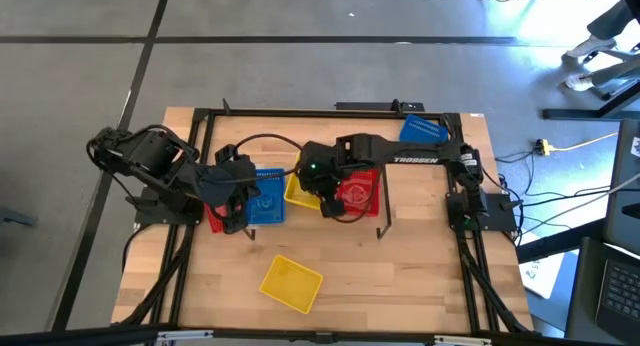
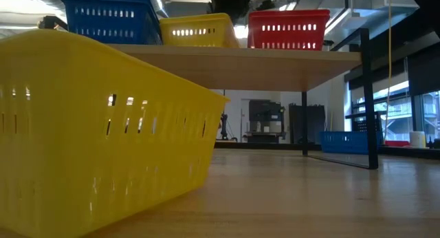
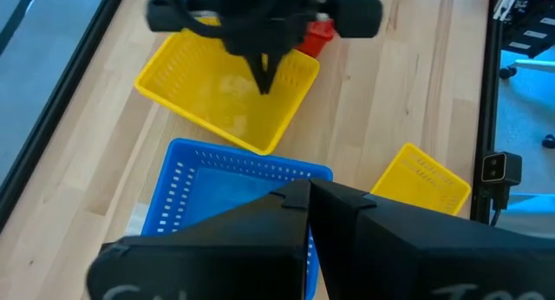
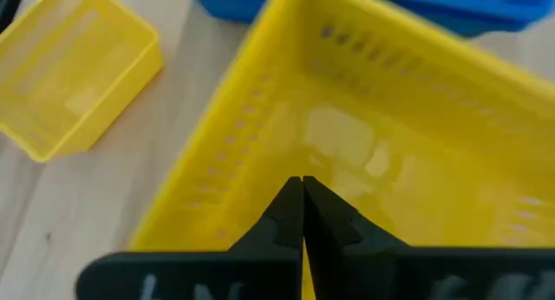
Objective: Stack baskets on shelf by color
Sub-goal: Stack the right yellow bin on top of the yellow bin on the shelf, then stack the blue bin on top of the stacked blue bins on the shelf
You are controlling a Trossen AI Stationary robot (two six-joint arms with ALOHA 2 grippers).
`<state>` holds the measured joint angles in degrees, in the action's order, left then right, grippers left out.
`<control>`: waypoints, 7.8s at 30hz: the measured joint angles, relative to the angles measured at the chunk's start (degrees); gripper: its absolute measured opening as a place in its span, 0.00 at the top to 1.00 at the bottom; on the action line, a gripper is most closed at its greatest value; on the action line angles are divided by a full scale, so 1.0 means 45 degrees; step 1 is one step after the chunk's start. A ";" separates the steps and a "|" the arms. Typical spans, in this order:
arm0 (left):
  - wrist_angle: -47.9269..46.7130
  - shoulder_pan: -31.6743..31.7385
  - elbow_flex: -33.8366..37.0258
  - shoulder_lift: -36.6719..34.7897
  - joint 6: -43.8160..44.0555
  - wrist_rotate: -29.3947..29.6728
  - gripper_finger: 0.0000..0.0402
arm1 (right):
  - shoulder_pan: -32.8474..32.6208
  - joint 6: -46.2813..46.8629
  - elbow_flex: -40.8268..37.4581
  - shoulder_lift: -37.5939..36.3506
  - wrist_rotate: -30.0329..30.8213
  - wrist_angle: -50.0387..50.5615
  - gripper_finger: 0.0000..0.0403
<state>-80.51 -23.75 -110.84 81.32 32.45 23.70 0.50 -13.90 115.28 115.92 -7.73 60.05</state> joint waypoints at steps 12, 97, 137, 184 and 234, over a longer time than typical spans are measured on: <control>0.0000 -0.0005 0.0001 0.0000 -0.0006 0.0000 1.00 | -0.0533 -0.0663 -0.0081 0.0000 -0.1282 0.0237 1.00; -0.1481 0.1870 0.0002 -0.0015 0.4099 0.2467 1.00 | 1.0226 0.2805 -1.2204 -0.6208 0.3437 -0.0506 0.72; -0.1389 0.1855 -0.0001 -0.0015 0.3327 0.1851 1.00 | 0.7703 0.1697 -0.6794 -0.4537 0.6997 0.4752 1.00; 1.1439 0.5290 0.0005 0.2759 -1.1766 0.1353 0.81 | -0.3032 -0.1284 -0.1708 -0.4532 1.4800 0.6473 1.00; 1.3693 0.6388 -0.0002 0.3716 -1.0559 0.1585 0.81 | -0.3037 -0.2680 -0.1713 -0.4532 1.5048 0.6423 1.00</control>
<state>-18.89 5.00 -110.85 98.04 -15.07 30.84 -13.17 -25.96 107.57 95.53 59.99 88.96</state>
